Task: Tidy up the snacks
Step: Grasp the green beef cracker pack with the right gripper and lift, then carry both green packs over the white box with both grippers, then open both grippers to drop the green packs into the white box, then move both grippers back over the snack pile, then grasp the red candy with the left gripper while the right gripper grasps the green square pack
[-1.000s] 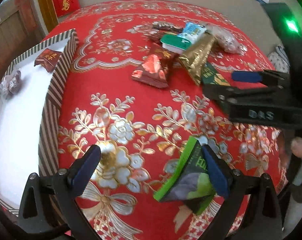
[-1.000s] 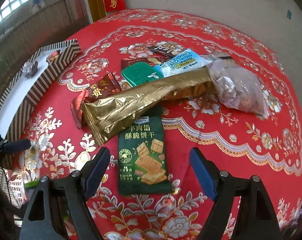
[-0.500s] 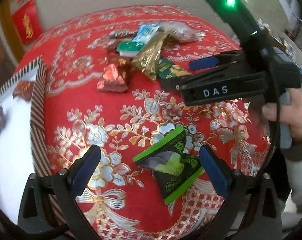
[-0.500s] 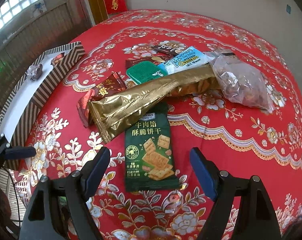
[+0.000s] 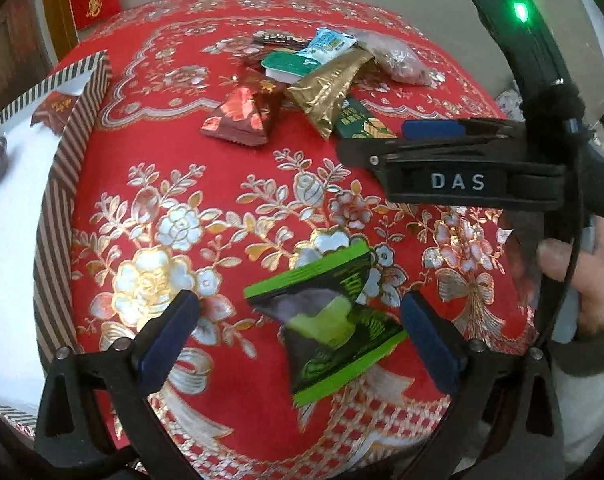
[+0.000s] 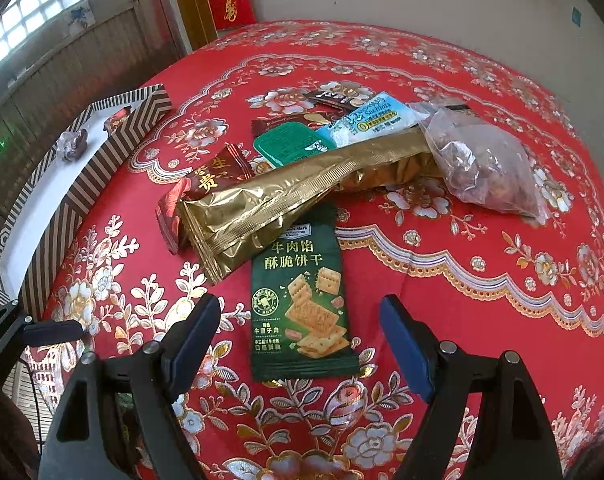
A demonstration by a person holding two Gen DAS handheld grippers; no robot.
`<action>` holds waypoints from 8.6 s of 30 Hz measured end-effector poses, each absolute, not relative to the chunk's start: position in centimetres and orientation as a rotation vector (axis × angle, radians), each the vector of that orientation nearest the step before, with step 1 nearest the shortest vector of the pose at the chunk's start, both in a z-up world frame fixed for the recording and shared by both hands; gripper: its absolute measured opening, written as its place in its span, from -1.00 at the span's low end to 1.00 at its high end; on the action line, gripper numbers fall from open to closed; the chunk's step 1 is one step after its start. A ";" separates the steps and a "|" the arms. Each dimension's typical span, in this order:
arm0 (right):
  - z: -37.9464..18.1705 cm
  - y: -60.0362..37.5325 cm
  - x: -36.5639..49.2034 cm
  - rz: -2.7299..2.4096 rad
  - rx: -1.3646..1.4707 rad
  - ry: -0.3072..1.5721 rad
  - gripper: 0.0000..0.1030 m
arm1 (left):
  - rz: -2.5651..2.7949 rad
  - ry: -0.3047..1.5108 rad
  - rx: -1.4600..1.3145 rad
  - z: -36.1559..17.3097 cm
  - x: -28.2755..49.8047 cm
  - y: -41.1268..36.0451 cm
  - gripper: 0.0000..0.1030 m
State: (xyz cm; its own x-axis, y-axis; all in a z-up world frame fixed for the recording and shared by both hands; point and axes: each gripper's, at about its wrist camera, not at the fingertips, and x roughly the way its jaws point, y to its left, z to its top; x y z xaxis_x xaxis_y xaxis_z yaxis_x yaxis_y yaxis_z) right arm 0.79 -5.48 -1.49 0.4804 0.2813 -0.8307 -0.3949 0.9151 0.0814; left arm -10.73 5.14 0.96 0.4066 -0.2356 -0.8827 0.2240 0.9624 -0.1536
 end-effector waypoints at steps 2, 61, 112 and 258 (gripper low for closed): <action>-1.7 -5.1 0.9 0.402 -0.152 0.975 0.59 | -0.266 1.098 0.034 0.7 -10.7 4.5 0.95; 5.0 -3.8 -5.0 0.445 -0.063 0.751 -0.14 | -0.145 0.872 0.059 7.1 -9.5 9.8 -0.83; 4.1 18.1 0.9 0.723 -0.215 0.827 -0.13 | 0.234 0.937 -0.111 4.6 -4.5 30.4 -0.83; -0.4 -0.9 10.8 0.712 -0.348 1.004 0.10 | -0.134 1.108 0.232 1.1 4.7 6.6 0.75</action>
State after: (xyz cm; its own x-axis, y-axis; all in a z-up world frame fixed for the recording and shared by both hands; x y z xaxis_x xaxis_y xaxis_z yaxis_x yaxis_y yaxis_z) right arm 10.77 -0.90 -0.45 0.3408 0.3810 -0.8595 -0.6849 0.7268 0.0506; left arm 4.65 6.64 1.06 0.4420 0.0088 -0.8970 0.2219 0.9678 0.1188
